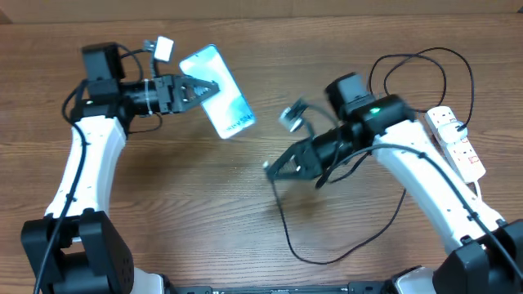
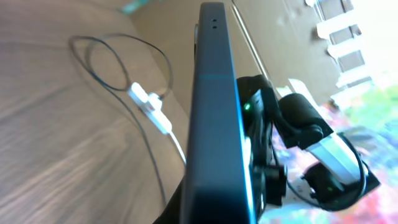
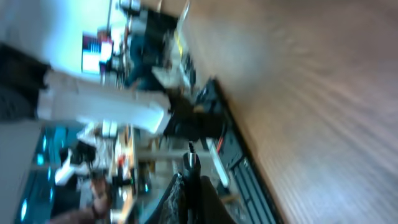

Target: Plug charger to phone and switch on socket

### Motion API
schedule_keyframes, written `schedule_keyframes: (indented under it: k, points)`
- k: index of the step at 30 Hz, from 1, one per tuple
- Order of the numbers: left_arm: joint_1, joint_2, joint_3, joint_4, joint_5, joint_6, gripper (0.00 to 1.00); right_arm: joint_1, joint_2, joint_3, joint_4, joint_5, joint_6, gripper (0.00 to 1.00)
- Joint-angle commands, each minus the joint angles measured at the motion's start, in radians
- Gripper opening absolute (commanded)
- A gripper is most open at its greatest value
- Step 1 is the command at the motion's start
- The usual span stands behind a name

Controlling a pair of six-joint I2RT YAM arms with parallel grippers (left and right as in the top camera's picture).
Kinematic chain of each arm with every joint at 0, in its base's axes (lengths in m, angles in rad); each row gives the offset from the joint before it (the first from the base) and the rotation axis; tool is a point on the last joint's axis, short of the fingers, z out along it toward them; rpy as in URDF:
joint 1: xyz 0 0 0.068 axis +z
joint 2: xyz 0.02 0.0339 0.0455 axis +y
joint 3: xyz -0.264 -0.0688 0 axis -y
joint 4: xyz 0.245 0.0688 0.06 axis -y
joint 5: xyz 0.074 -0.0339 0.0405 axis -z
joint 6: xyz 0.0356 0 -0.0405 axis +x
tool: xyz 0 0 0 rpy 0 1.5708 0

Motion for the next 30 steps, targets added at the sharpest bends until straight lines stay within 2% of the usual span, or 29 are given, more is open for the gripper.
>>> schedule_keyframes:
  k: [1,8,15,23,30]
  points:
    - [-0.047,-0.015,0.015,0.008,0.069,-0.019,0.04,0.036,0.0,0.0,-0.005,0.041,-0.075,0.04]
    - [-0.132,-0.015,0.015,-0.019,0.069,-0.044,0.04,0.039,0.0,0.0,0.01,0.101,-0.074,0.04]
    - [-0.143,-0.015,0.015,-0.031,0.069,-0.045,0.04,0.037,0.0,0.0,0.049,0.137,-0.069,0.04]
    - [-0.143,-0.015,0.015,-0.03,0.069,-0.044,0.04,0.01,0.0,0.0,0.193,0.135,0.084,0.04]
    - [-0.143,-0.015,0.015,-0.021,0.069,-0.042,0.04,-0.022,0.0,0.0,0.214,0.088,0.095,0.04]
